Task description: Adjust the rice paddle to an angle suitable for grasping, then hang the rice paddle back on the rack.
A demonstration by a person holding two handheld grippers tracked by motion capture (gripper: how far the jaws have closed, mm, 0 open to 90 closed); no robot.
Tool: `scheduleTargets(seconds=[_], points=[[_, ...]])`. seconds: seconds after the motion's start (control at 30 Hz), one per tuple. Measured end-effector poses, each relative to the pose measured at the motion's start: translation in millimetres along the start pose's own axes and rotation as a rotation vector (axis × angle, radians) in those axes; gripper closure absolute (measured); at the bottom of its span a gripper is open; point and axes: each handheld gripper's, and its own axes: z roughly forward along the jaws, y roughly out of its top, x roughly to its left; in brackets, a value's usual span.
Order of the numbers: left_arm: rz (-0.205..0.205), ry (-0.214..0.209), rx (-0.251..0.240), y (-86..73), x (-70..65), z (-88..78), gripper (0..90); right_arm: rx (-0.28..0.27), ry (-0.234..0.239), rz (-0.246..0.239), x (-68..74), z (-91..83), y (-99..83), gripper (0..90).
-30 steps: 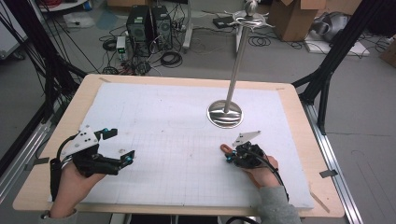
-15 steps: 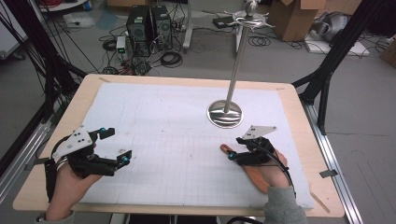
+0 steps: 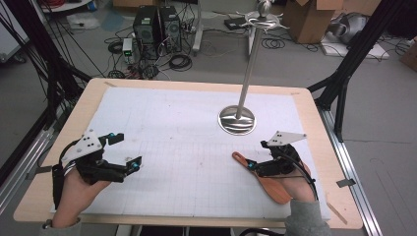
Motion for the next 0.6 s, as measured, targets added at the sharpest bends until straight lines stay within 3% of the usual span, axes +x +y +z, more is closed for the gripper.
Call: scheduleTargets(seconds=[0.27,0.6], points=[[0.002,-0.010,0.010,-0.5,-1.9,4.3,2.3,0.022,-0.016,-0.005,-1.0,0.1,-2.7,12.8],[0.000,-0.008,0.008,-1.4,-1.5,4.6,2.3,0.088,-0.026,-0.005,-1.7,7.3,-4.4,13.2]])
